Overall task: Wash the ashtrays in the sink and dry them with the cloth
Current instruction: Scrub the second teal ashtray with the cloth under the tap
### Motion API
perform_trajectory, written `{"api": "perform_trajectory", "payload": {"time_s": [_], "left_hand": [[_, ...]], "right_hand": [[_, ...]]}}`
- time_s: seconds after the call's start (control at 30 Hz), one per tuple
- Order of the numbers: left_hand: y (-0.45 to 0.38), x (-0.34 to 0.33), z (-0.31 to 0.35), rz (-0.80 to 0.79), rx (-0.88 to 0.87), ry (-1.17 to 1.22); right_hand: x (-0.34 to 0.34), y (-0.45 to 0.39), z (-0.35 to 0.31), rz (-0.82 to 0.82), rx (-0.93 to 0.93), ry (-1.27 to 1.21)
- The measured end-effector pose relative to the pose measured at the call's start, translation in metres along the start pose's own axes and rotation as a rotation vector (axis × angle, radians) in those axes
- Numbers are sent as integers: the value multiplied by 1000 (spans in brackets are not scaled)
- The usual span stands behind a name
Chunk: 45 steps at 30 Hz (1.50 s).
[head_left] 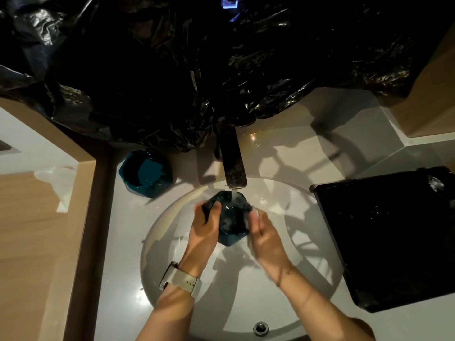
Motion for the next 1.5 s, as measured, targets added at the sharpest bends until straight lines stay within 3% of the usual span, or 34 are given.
{"api": "perform_trajectory", "payload": {"time_s": [0.07,0.17,0.2,0.27,0.37,0.4,0.43,0.5,0.73,0.9,1.13,1.37,1.5], "left_hand": [[-5,3,-1,41,-31,-30],[-2,6,2,46,-71,-25],[0,6,3,44,-80,-18],[5,6,5,44,-89,-16],[3,8,4,76,-85,9],[1,9,4,85,-88,10],[-1,10,3,86,-88,6],[-2,12,1,81,-74,-4],[7,11,-2,57,-46,30],[16,4,-4,88,0,123],[17,-3,-14,105,29,161],[8,2,-3,-98,4,110],[-7,2,18,-195,61,138]], "right_hand": [[-2,11,-11,-12,91,103],[-8,-5,-11,-50,59,45],[-13,-13,-8,-97,-29,7],[-11,-21,4,-36,-373,-228],[-12,-6,2,-46,-319,-258],[-20,1,5,-119,-486,-522],[-14,9,7,-63,-582,-553],[-24,24,18,-192,-691,-620],[-2,-12,26,-38,-573,-500],[-13,8,30,28,-614,-357],[-30,27,22,-8,-884,-774],[-22,-14,23,-27,-660,-627],[-17,-34,12,-207,-492,-526]]}}
Point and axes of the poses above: each hand's wrist, its own y-axis away from the middle knuckle, its own x-axis out of the back of the hand, z = x × y, the point moved 9 cm from there along -y, towards the middle knuckle, and after that the axes turned 13 degrees about z, right-handed, at the moved point
